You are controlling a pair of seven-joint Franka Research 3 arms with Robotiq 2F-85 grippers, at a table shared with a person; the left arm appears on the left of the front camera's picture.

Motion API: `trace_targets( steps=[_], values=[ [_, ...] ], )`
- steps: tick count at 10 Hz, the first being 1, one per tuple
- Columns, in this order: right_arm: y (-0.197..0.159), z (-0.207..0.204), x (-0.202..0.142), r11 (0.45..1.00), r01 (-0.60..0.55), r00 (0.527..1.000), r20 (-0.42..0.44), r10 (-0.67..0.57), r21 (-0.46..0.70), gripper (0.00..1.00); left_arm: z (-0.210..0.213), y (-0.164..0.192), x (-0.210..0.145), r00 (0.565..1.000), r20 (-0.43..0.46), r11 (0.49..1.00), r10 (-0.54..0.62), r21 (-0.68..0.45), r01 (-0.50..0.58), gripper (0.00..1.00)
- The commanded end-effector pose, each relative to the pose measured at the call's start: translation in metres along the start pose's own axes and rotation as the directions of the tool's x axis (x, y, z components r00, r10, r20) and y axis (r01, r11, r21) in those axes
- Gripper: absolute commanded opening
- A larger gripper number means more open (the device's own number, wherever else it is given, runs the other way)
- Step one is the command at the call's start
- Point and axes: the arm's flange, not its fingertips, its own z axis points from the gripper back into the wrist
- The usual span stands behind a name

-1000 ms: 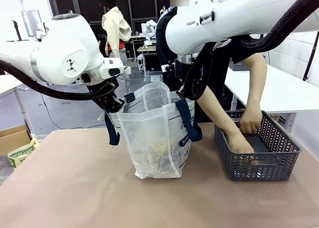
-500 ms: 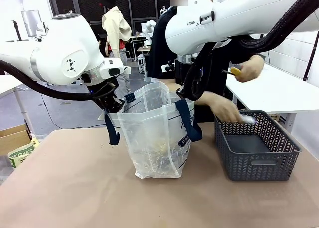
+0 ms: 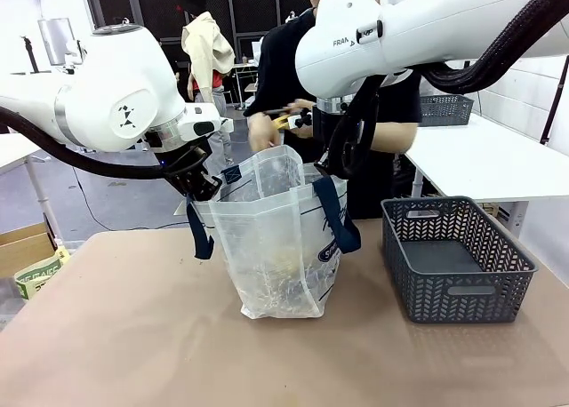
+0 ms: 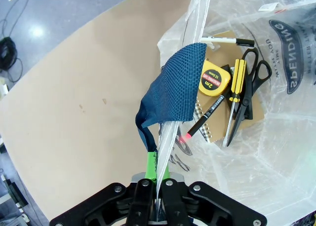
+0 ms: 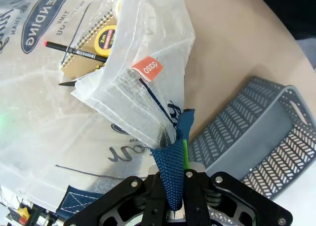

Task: Transfer purchased items from the store into the shopping bag.
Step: Move the Reusable shopping bag to the right side of the table.

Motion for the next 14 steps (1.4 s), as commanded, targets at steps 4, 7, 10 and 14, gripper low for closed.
trace_targets(
  steps=[4, 7, 10, 14],
  values=[
    [-0.0004, 0.0, -0.0001, 1.0, 0.0, 1.0, 0.0, 0.0, -0.001, 0.0, 0.0002, 0.0004, -0.0002, 1.0, 0.0, 1.0, 0.0, 0.001, 0.0, 0.0],
    [-0.0004, 0.0, -0.0001, 1.0, 0.0, 1.0, 0.0, 0.0, -0.001, 0.0, 0.0002, 0.0004, -0.0002, 1.0, 0.0, 1.0, 0.0, 0.001, 0.0, 0.0],
    [-0.0004, 0.0, -0.0001, 1.0, 0.0, 1.0, 0.0, 0.0, -0.001, 0.0, 0.0002, 0.0004, -0.0002, 1.0, 0.0, 1.0, 0.0, 0.001, 0.0, 0.0],
    [-0.0004, 0.0, -0.0001, 1.0, 0.0, 1.0, 0.0, 0.0, -0.001, 0.0, 0.0002, 0.0004, -0.0002, 1.0, 0.0, 1.0, 0.0, 0.001, 0.0, 0.0]
  ],
)
